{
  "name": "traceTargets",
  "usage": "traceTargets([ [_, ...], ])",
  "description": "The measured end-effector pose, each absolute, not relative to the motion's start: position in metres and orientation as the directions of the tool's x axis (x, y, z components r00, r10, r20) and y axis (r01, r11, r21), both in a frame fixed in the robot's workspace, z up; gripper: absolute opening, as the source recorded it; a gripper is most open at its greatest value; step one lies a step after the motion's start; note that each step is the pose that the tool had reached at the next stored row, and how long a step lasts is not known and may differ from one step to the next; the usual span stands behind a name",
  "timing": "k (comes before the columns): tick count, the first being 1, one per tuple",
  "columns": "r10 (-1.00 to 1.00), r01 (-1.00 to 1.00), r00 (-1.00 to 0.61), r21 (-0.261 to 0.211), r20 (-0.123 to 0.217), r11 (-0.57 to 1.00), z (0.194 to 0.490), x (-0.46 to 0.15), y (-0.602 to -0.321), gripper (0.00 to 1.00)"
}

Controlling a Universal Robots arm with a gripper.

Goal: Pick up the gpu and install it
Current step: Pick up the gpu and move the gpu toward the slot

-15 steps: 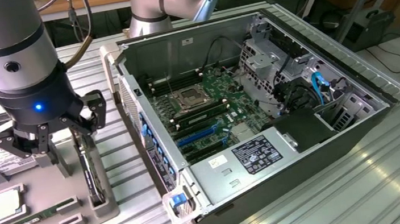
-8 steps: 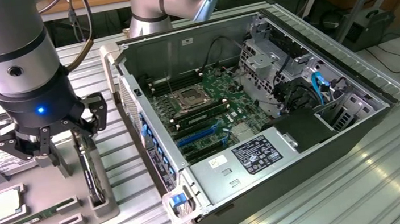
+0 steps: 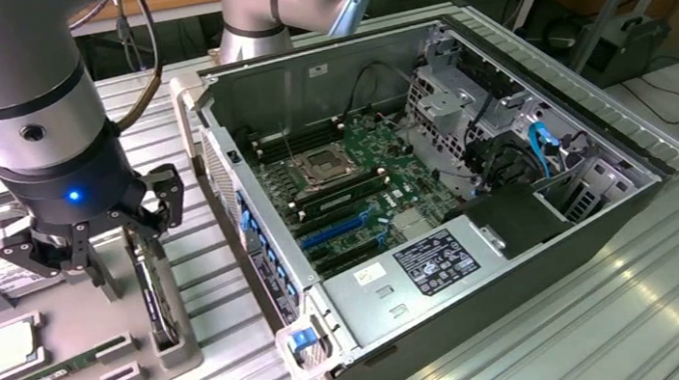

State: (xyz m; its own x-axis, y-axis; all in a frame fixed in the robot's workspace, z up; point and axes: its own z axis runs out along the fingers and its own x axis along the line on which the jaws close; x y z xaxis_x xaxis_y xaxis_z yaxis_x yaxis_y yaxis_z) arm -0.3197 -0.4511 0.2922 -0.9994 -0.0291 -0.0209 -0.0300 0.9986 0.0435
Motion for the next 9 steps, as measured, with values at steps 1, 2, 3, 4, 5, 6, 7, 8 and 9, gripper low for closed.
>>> traceTargets([
  [1, -0.029, -0.03, -0.999, 0.044, -0.021, 0.999, 0.2904, -0.3197, -0.4511, 0.62],
  [2, -0.029, -0.03, -0.999, 0.044, -0.021, 0.999, 0.2896, -0.3197, -0.4511, 0.62],
  [3, -0.029, -0.03, -0.999, 0.044, -0.021, 0.999, 0.2886, -0.3197, -0.4511, 0.62],
  [4, -0.029, -0.03, -0.999, 0.044, -0.021, 0.999, 0.2875, -0.3197, -0.4511, 0.62],
  [5, -0.029, -0.03, -0.999, 0.044, -0.021, 0.999, 0.2864, -0.3197, -0.4511, 0.62],
  [6, -0.029, -0.03, -0.999, 0.044, -0.021, 0.999, 0.2854, -0.3197, -0.4511, 0.62],
  [7, -0.029, -0.03, -0.999, 0.044, -0.021, 0.999, 0.2844, -0.3197, -0.4511, 0.62],
  [8, -0.029, -0.03, -0.999, 0.044, -0.021, 0.999, 0.2833, -0.3197, -0.4513, 0.62],
  [9, -0.029, -0.03, -0.999, 0.044, -0.021, 0.999, 0.2823, -0.3197, -0.4515, 0.62],
])
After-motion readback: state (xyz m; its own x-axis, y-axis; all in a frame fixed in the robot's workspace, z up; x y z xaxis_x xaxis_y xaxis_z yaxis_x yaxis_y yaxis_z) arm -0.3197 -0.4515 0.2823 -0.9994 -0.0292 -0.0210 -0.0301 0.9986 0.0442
